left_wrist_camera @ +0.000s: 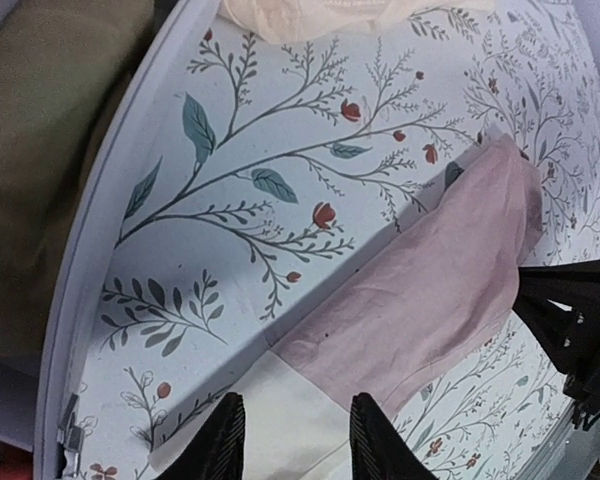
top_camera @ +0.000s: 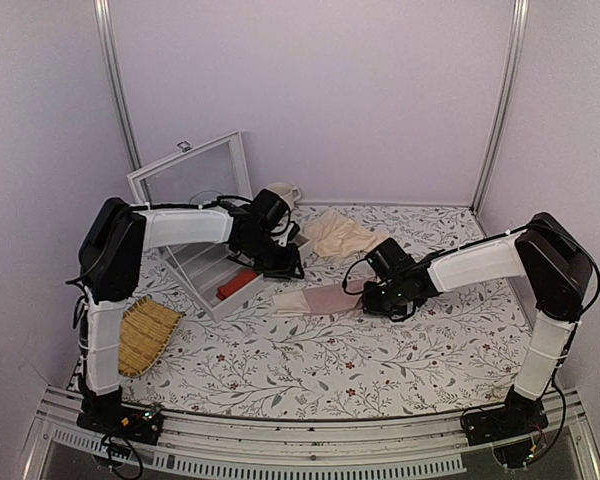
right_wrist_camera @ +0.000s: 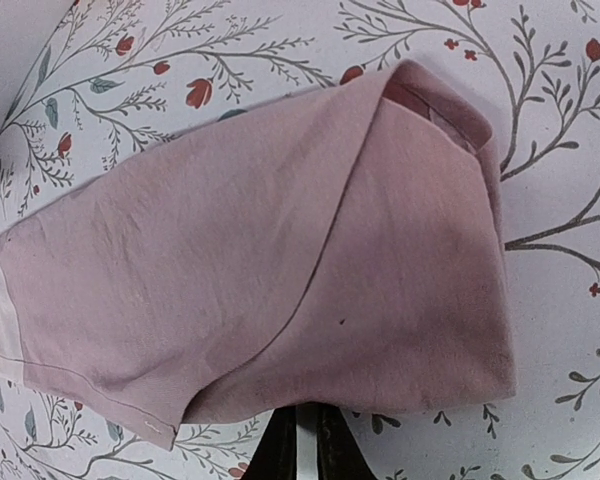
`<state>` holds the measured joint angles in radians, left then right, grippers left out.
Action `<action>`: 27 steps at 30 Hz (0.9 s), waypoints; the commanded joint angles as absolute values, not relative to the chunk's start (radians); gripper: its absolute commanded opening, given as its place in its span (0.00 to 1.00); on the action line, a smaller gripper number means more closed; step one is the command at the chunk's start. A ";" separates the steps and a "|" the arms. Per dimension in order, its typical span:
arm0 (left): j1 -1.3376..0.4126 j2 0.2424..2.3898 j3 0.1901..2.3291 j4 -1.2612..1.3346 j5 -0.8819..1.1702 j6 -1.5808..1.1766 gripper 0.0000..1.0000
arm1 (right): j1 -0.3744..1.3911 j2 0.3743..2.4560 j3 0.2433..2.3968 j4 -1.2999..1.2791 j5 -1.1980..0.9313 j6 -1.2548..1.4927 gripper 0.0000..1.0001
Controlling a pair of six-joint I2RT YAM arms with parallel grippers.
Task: Roll the underwear
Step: Rotate the underwear at the center of the board.
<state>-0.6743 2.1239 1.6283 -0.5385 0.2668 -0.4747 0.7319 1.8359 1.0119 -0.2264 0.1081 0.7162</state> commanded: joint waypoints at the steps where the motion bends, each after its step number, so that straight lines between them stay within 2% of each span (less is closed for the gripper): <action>1: -0.689 2.170 1.676 -0.546 0.191 -0.460 0.36 | 0.727 1.849 0.967 -0.300 0.086 0.727 0.09; 16: -0.724 2.306 1.732 -0.635 -0.014 -0.479 0.32 | 0.726 1.837 0.950 -0.289 0.082 0.728 0.09; 27: -0.811 2.159 1.498 -0.659 0.005 -0.474 0.29 | 0.726 1.861 0.967 -0.289 0.091 0.716 0.09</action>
